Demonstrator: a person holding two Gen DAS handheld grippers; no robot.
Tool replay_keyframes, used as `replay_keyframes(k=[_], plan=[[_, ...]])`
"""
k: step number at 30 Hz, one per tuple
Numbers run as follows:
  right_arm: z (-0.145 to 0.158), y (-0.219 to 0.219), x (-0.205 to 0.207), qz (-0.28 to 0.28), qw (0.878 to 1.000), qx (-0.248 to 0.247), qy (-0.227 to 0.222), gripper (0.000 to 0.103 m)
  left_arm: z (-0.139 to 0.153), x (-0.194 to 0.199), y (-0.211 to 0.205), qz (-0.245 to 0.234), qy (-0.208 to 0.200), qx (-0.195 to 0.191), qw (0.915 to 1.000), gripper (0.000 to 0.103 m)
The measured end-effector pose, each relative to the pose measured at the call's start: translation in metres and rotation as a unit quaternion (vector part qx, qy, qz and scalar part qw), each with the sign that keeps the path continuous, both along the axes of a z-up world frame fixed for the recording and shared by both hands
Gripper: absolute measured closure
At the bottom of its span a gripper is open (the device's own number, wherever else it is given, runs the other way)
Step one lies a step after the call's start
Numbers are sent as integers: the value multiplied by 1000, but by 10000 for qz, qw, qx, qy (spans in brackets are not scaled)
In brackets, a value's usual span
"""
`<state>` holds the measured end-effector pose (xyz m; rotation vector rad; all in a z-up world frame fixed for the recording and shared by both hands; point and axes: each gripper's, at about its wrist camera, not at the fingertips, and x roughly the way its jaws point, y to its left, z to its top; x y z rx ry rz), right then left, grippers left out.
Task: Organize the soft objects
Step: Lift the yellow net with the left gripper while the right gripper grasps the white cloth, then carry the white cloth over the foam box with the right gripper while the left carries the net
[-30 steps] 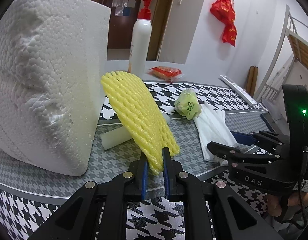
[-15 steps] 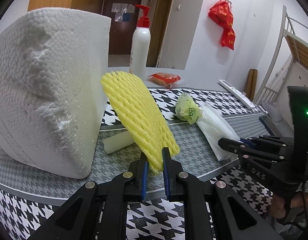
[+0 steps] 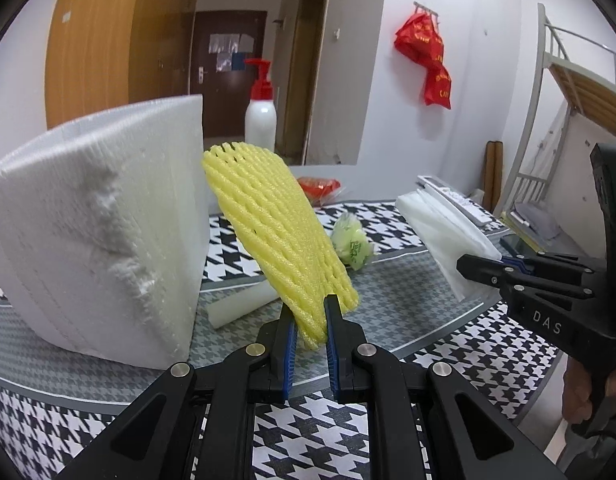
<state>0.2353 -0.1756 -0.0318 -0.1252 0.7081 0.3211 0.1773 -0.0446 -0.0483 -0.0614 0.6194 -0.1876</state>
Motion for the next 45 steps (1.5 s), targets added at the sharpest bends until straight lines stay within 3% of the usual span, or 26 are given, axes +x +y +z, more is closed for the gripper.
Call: replay_keyframes(k=[4,20,45], plan=[[7,2,-5,34,9999,12,-125,92,5,-11,-4,19,-104,236,9997,89],[37,6,-24,266,9972,184,-677,92,39,-42,-5,8,-617,468,9970,89],[78,13,-25,521,9889,499,-1299,92,88,-59,21,423,-1387,640,9874,89]])
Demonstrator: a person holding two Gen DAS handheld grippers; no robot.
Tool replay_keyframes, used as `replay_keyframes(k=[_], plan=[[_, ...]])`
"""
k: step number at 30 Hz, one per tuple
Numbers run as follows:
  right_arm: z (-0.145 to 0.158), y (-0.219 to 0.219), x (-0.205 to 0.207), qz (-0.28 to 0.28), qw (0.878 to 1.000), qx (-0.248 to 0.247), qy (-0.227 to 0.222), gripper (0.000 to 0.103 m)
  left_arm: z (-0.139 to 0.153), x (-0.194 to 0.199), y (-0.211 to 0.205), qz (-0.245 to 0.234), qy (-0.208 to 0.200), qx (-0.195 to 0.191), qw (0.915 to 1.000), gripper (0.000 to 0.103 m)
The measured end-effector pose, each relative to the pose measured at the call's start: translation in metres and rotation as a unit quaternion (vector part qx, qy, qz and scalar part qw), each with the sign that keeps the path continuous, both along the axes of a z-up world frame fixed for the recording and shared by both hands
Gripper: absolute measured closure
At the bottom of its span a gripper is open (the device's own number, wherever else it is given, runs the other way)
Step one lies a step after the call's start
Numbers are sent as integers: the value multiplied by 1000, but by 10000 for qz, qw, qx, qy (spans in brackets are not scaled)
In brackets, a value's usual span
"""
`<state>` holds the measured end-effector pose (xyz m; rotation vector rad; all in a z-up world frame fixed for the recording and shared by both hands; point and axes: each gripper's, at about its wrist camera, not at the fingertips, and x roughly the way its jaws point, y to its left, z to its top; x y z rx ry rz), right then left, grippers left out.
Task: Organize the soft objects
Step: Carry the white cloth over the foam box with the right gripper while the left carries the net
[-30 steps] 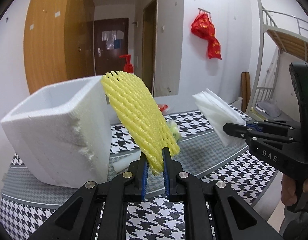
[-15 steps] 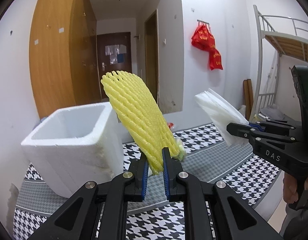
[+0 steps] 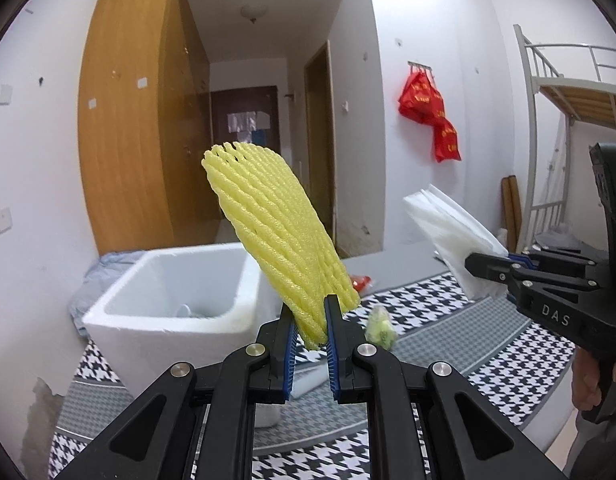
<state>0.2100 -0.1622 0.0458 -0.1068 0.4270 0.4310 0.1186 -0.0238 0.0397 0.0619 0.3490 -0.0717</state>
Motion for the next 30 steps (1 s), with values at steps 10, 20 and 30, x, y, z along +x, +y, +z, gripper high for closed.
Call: replay_keyframes(k=[10,20,30], plan=[[8,14,2,152,9998,48,-86,92,11,-3,13,218,-178,38,9996,89],[17,40,2,491,9986,12,-206,92,16,-7,28,468,-216,93,9986,89],[23,66,4,856,9960,-43,-252,92,18,-7,48,782,-213,62,9967,89]])
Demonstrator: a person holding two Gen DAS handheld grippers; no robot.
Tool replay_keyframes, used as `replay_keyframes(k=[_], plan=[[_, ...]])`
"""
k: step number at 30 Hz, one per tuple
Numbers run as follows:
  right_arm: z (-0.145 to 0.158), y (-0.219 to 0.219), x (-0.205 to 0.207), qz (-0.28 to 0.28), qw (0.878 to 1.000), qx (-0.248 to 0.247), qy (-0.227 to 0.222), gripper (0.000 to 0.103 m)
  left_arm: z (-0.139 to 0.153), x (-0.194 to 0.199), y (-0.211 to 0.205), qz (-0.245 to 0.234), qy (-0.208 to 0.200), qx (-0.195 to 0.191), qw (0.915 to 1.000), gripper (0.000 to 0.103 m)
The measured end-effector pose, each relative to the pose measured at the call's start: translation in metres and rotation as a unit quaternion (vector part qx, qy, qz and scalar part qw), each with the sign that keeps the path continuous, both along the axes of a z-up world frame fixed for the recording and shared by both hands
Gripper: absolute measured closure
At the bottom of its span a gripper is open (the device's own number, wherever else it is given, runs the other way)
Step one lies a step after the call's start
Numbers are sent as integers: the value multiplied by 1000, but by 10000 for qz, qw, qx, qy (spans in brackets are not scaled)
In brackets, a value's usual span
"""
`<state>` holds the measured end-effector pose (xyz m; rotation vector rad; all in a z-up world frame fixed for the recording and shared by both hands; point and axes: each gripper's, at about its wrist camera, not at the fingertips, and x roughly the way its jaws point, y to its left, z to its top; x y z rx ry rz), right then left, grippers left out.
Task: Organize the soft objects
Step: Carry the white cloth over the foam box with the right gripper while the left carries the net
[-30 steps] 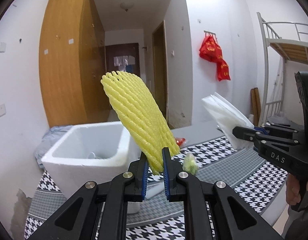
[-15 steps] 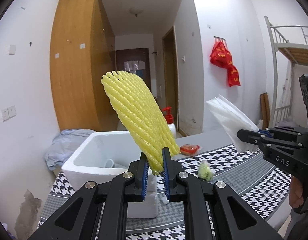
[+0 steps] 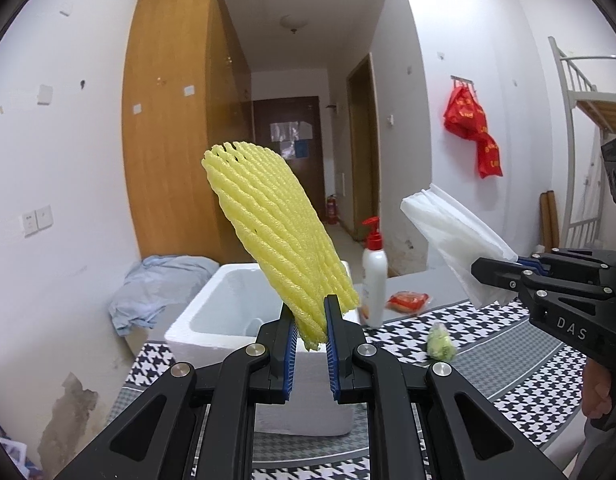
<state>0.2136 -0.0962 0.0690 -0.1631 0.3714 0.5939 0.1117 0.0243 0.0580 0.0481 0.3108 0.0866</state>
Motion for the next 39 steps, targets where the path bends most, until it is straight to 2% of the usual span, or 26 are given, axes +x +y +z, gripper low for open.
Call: replay_keyframes(k=[14,39], plan=[[4,48,3,603,9980,-171,27,92,2,-5,29,413,-16,10,9991,89],[-2,101,32,1032,9934,-383,321,92,-4,2,54,782,16,-87,9969,89]])
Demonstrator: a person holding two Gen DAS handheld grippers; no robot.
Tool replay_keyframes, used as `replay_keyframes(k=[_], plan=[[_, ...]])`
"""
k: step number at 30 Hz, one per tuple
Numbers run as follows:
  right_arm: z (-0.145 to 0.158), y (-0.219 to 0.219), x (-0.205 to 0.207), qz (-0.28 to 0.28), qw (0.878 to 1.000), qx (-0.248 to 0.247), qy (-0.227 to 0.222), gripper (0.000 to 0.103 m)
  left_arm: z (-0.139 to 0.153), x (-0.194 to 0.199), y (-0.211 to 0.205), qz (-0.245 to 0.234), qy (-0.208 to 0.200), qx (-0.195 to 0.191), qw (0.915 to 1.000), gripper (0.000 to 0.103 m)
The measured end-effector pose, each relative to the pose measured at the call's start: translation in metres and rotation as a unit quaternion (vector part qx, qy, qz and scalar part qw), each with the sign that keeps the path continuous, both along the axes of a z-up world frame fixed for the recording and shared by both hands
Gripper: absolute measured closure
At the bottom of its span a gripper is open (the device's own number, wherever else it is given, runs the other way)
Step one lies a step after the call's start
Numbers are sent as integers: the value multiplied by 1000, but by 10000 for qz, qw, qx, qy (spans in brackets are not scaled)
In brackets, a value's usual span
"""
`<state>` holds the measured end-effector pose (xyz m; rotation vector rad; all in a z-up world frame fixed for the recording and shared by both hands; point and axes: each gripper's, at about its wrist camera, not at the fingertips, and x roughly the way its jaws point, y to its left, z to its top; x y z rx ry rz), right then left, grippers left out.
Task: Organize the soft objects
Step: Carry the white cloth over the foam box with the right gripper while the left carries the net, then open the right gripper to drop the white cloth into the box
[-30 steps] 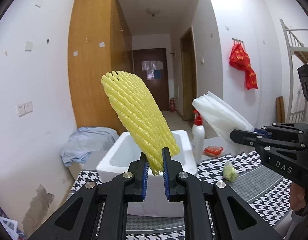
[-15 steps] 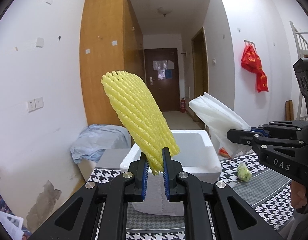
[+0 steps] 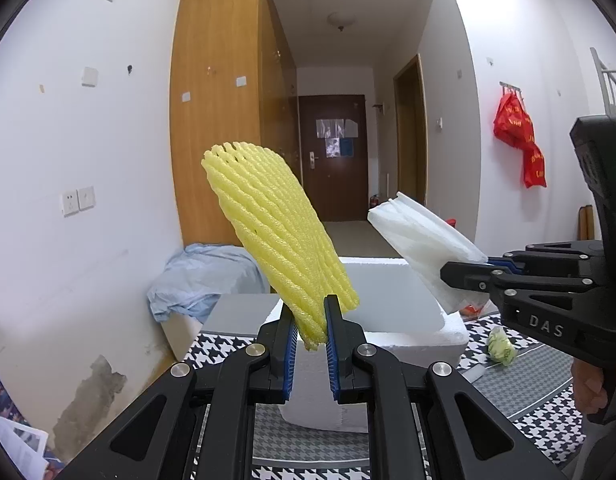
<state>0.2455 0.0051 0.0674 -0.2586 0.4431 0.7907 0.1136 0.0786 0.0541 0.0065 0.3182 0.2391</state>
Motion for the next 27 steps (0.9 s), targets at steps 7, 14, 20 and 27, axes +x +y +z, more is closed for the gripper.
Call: replay_keyframes(k=[7,14,20,27], plan=[[-8,12,11,56,9998,-134,121,92,-6,5,8,-2,45,-72,10000,89],[-15,19,23,56,9994,-179,292,92,-5,9,12,2,57,-130,9999,89],[-19,22,26,52,9990,-226,373,63,-7,13,17,21,90,-172,9998,89],[-13,12,19,86,9996,-60,248,32,-7,17,16,0,133,-191,9997,89]])
